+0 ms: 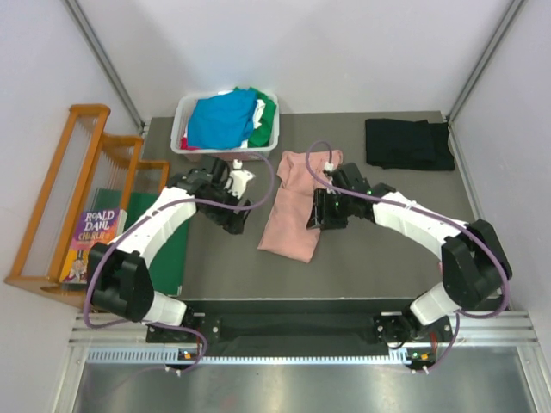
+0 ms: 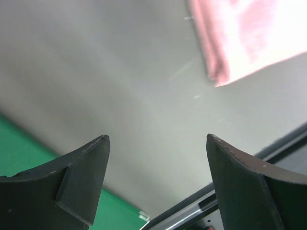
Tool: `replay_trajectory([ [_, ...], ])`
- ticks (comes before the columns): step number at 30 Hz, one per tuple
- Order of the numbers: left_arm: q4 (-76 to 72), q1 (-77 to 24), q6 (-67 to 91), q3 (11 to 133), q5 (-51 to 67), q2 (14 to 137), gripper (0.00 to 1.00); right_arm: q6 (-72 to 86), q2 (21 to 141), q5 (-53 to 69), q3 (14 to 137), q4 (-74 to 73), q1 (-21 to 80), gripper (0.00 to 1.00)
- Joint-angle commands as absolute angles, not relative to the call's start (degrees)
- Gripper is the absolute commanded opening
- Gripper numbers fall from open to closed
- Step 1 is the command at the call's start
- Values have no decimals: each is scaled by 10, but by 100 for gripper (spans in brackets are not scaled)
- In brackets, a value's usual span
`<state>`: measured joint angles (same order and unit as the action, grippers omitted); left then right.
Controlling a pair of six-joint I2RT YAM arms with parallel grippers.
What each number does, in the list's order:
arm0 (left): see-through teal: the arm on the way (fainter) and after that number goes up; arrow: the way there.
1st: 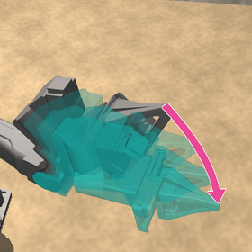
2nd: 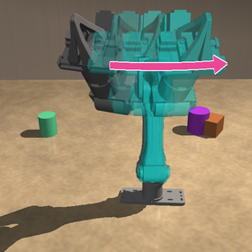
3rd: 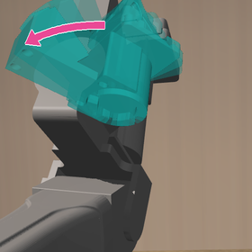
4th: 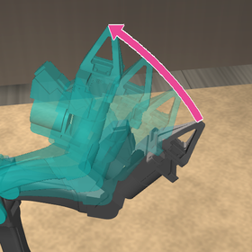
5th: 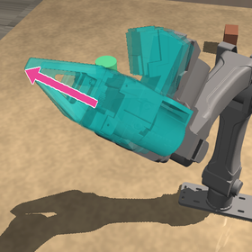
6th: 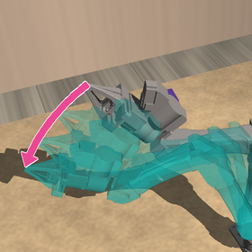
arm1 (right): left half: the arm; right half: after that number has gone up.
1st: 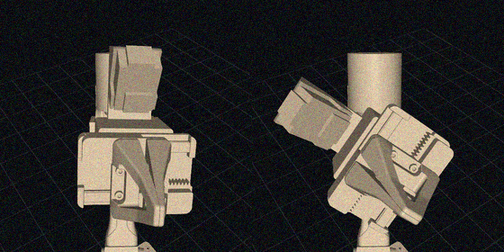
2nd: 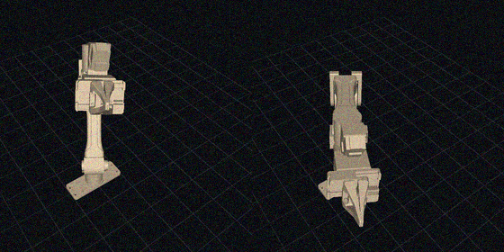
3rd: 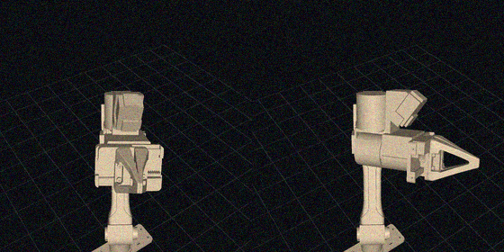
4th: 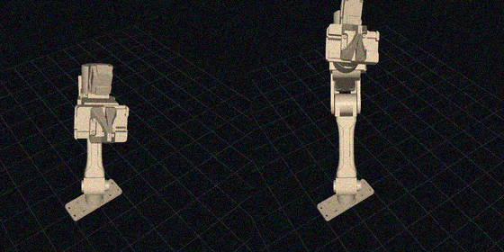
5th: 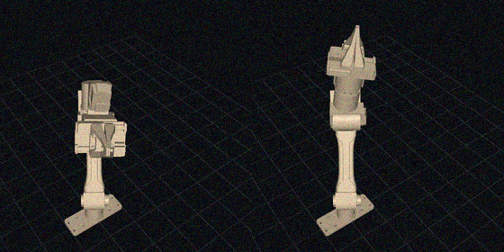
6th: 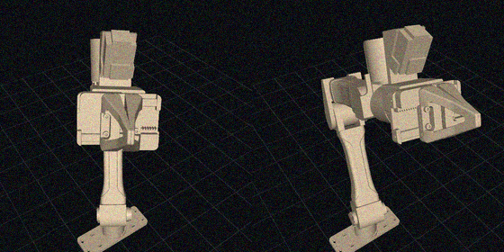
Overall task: Fold and stack the t-shirts
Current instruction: Fold the tshirt
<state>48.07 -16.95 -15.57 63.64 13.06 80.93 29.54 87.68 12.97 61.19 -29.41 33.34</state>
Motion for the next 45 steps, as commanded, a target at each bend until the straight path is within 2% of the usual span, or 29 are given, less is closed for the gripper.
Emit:
replay_trajectory([
  [1, 474, -201, -141, 667, 148, 860, 86, 419, 835, 220, 535, -172, 350, 47],
  [14, 455, -278, -93, 691, 208, 1005, 84, 475, 785, 182, 448, -178, 406, 47],
  [30, 420, -306, -70, 696, 226, 1021, 82, 471, 844, 162, 427, -138, 425, 46],
  [40, 396, -306, -67, 663, 250, 1027, 69, 468, 896, 152, 445, -119, 425, 43],
  [45, 388, -306, -70, 642, 259, 1029, 59, 466, 904, 156, 452, -114, 425, 41],
])
